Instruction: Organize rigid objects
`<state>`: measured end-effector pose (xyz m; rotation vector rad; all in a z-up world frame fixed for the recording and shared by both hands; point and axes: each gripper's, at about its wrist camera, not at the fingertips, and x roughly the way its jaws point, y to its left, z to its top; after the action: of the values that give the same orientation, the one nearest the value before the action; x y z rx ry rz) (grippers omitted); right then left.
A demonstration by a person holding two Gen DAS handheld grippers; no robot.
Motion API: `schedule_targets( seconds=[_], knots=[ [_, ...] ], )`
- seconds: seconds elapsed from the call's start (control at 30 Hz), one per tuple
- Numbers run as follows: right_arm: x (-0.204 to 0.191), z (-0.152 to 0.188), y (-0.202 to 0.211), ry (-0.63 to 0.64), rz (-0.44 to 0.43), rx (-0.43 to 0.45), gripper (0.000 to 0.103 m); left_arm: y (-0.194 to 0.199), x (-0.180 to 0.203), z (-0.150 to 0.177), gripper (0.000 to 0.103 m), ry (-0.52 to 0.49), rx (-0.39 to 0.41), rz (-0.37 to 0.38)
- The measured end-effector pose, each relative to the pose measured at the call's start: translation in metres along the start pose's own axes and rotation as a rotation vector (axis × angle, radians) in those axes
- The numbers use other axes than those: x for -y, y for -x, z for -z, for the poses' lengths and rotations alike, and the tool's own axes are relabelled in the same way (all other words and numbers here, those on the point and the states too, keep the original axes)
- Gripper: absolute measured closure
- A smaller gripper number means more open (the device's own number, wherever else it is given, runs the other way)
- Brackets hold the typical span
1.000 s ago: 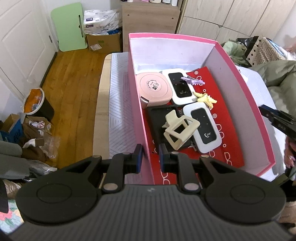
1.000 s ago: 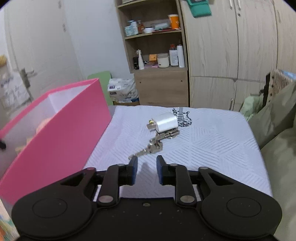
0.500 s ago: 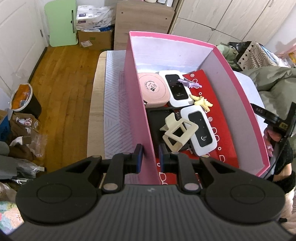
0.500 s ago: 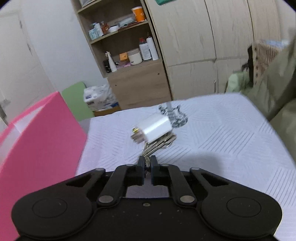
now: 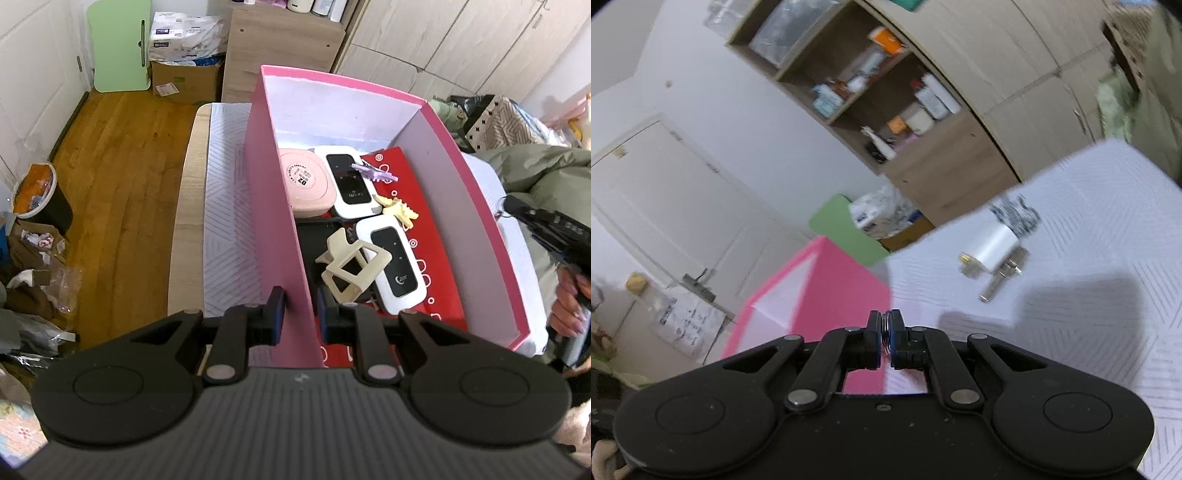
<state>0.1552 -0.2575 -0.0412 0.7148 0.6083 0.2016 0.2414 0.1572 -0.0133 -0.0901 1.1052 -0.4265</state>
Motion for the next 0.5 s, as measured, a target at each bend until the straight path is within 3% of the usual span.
schedule_targets(
  seconds=[0.3,0.5],
  knots=[
    [-0.064,-0.013,0.034,0.136,-0.086,0.026,0.096,-0.001,-0.002,0.003,0.087,0.013,0.012,0.026],
    [-0.098,-0.009,0.024,0.177,-0.193,-0.069,0.096,-0.001,-0.002,0.003,0.086,0.011,0.014,0.027]
  ],
)
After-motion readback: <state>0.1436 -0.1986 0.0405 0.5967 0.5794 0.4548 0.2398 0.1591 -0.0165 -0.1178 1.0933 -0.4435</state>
